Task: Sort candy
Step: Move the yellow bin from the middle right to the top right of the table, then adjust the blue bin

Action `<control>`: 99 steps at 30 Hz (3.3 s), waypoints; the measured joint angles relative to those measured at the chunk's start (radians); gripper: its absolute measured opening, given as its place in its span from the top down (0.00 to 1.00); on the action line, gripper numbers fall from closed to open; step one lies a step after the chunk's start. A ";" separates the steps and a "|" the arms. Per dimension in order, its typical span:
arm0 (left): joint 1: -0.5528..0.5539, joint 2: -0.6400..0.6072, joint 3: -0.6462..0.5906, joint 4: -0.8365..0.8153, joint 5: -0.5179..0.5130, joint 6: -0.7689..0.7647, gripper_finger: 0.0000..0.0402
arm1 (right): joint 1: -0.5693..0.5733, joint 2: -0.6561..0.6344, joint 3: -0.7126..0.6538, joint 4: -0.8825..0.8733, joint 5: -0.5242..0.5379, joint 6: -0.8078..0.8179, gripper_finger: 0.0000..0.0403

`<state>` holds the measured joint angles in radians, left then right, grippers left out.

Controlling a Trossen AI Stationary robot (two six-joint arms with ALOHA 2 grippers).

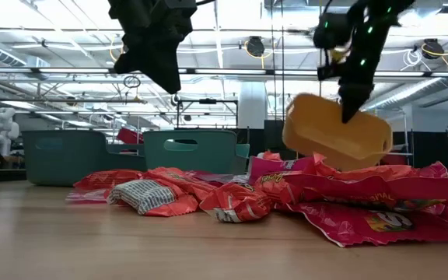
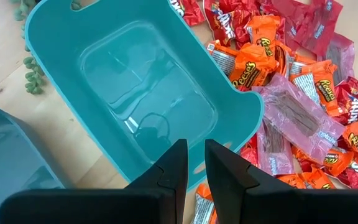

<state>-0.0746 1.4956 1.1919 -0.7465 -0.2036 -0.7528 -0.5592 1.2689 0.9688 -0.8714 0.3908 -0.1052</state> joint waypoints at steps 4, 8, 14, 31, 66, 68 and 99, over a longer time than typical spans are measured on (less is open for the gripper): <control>0.000 0.000 0.000 0.000 0.000 0.000 0.84 | -0.120 0.098 0.000 0.091 -0.157 0.062 1.00; 0.000 0.000 0.000 0.000 0.001 0.000 0.84 | -0.154 0.246 0.023 0.153 -0.154 0.046 1.00; 0.000 0.000 0.000 0.003 0.001 0.001 0.84 | -0.158 0.466 0.115 0.093 -0.136 -0.001 1.00; -0.001 0.000 0.000 -0.003 0.027 0.008 0.84 | 0.137 0.380 0.060 -0.045 -0.082 0.065 1.00; -0.002 0.000 0.000 -0.003 0.035 0.034 0.84 | 0.152 -0.065 -0.123 -0.103 -0.052 0.215 1.00; -0.002 0.000 0.000 -0.003 0.035 0.034 0.84 | 0.097 -0.048 -0.123 -0.101 -0.078 0.165 1.00; 0.001 0.000 0.000 -0.003 0.010 0.039 0.84 | -0.101 -0.086 -0.179 0.018 -0.180 -0.030 0.68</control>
<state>-0.0734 1.4956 1.1919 -0.7498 -0.1932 -0.7141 -0.6605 1.1830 0.7900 -0.8538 0.2110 -0.1356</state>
